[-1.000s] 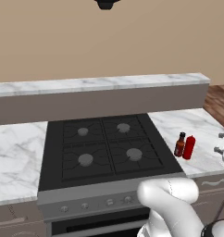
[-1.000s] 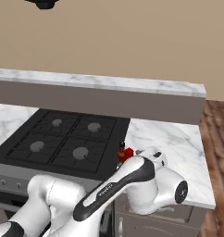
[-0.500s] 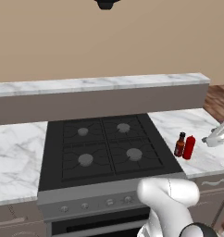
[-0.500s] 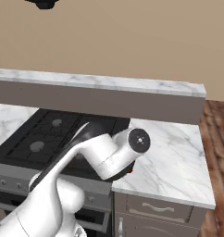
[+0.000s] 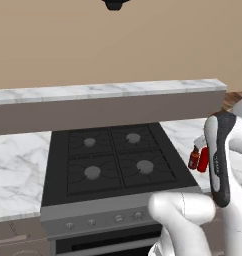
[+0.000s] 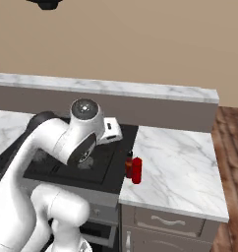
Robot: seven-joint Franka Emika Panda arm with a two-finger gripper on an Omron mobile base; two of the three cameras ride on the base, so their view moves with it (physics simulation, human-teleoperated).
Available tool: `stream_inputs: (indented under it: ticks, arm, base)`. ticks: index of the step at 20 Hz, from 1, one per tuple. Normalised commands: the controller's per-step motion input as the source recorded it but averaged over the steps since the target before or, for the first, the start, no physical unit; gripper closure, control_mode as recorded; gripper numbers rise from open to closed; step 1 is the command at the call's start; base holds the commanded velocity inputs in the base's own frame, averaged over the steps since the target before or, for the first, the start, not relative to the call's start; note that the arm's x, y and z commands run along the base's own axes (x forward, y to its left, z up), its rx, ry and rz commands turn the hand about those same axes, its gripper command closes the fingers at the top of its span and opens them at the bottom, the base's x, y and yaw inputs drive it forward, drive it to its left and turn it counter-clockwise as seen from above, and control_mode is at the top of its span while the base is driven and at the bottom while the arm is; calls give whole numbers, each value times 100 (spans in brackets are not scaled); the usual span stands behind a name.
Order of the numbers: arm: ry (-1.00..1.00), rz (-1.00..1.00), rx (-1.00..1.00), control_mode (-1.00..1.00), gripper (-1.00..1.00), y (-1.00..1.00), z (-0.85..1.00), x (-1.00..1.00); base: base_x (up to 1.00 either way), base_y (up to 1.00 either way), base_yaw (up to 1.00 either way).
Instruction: Take 2 condiments from the cabinet and move them on the counter near the stove.Make sure the condiments are lined up with each other, next to each other.
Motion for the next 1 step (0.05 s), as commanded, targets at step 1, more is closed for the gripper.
stream_inputs:
  ticks: [1]
  arm:
    - [0,-11,-15,-100,-100,69,22,0]
  base:
    - [0,0,0]
